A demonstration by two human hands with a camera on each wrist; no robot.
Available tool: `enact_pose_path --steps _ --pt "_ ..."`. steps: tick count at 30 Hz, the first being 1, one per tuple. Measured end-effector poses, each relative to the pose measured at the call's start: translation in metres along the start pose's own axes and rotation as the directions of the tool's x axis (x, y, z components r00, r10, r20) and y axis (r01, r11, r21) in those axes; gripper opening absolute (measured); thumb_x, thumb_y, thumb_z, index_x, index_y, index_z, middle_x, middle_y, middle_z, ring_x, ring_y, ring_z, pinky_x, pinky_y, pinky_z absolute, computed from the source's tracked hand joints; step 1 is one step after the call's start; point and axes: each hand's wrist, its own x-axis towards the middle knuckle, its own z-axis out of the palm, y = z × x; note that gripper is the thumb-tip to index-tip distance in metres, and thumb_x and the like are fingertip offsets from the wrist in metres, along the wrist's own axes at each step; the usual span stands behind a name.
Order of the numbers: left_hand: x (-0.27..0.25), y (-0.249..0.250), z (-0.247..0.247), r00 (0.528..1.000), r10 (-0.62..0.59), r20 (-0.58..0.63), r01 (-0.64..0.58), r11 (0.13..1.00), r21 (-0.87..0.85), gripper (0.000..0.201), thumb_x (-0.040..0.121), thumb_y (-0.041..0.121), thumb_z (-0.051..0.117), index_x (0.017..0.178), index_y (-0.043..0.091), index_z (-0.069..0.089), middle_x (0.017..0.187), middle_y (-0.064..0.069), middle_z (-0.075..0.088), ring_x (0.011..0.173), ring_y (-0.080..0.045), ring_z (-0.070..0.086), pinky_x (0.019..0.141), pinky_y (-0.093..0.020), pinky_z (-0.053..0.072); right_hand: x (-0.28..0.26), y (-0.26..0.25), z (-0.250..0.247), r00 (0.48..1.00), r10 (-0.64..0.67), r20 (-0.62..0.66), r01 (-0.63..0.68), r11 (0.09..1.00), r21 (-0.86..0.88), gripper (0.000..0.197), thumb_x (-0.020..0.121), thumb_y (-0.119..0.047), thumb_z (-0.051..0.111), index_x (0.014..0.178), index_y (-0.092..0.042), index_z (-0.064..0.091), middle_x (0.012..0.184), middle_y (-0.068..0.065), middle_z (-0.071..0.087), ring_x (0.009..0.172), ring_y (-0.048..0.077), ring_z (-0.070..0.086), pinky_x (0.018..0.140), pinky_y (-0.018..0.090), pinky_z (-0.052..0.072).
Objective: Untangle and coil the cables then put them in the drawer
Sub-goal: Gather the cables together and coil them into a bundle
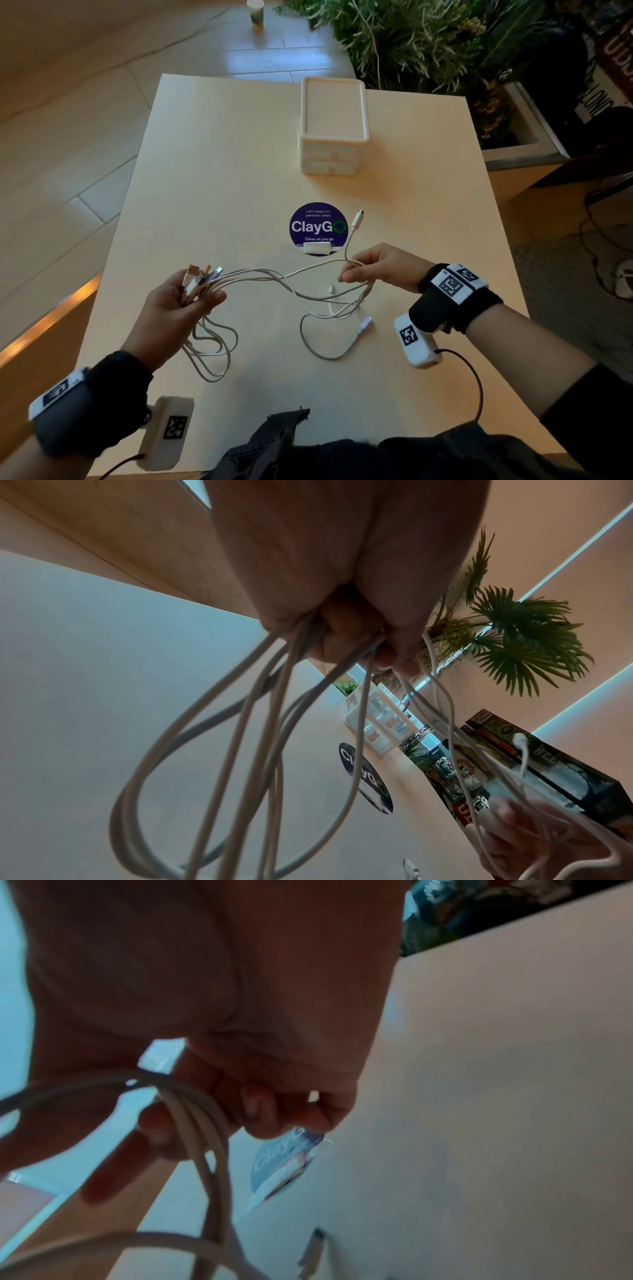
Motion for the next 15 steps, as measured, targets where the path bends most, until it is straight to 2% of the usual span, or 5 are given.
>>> enact_pose_path --steps 3,6,10,12,15 --pt "-0.001 -0.003 0.001 1.000 -0.007 0.001 0.008 1.000 -0.019 0.021 0.081 -0.003 0.066 0.101 0.001 0.064 0.054 0.010 0.051 0.043 -0.001 0.041 0.046 -0.007 0.034 -0.001 0.005 -0.005 0.999 0.019 0.039 -0.024 0.990 0.142 0.020 0.067 -0.040 0.071 0.065 -0.020 0.072 0.060 -0.006 0.051 0.059 0.008 0.041 0.062 0.020 0.033" --pt "-0.001 -0.005 0.000 1.000 -0.007 0.000 0.007 1.000 -0.023 0.017 0.082 -0.002 0.065 0.096 0.008 0.064 0.050 0.015 0.055 0.043 0.000 0.043 0.046 -0.006 0.035 0.001 0.010 -0.012 0.994 0.053 0.092 -0.081 0.937 0.339 0.033 0.060 -0.052 0.074 0.059 -0.020 0.069 0.061 -0.009 0.060 0.059 0.007 0.046 0.063 0.024 0.034" --pt "-0.001 -0.007 -0.003 1.000 -0.002 -0.003 0.002 1.000 -0.028 0.016 0.081 -0.002 0.065 0.088 0.012 0.063 0.049 0.015 0.054 0.041 0.000 0.043 0.045 -0.006 0.035 -0.004 0.013 -0.015 0.995 0.078 0.067 -0.096 0.935 0.340 0.026 0.080 -0.025 0.055 0.062 -0.017 0.072 0.059 -0.008 0.060 0.059 0.005 0.050 0.062 0.024 0.033" --pt "-0.001 -0.008 -0.003 1.000 -0.001 -0.005 0.000 1.000 -0.032 0.015 0.081 -0.002 0.065 0.088 0.011 0.063 0.049 0.015 0.054 0.041 0.000 0.043 0.045 -0.006 0.035 -0.005 0.011 -0.014 0.992 0.118 0.042 -0.126 0.934 0.335 0.019 0.081 -0.018 0.062 0.067 -0.015 0.073 0.060 -0.006 0.060 0.060 0.005 0.051 0.060 0.021 0.034" --pt "-0.002 -0.010 -0.008 1.000 0.001 -0.003 -0.001 1.000 -0.025 0.013 0.081 -0.001 0.066 0.088 0.008 0.063 0.050 0.014 0.053 0.042 0.000 0.043 0.045 -0.007 0.036 -0.002 0.012 -0.019 0.953 0.255 -0.164 -0.166 0.891 0.422 0.019 0.086 -0.012 0.059 0.072 -0.008 0.070 0.063 0.000 0.056 0.057 0.007 0.045 0.052 0.018 0.031"
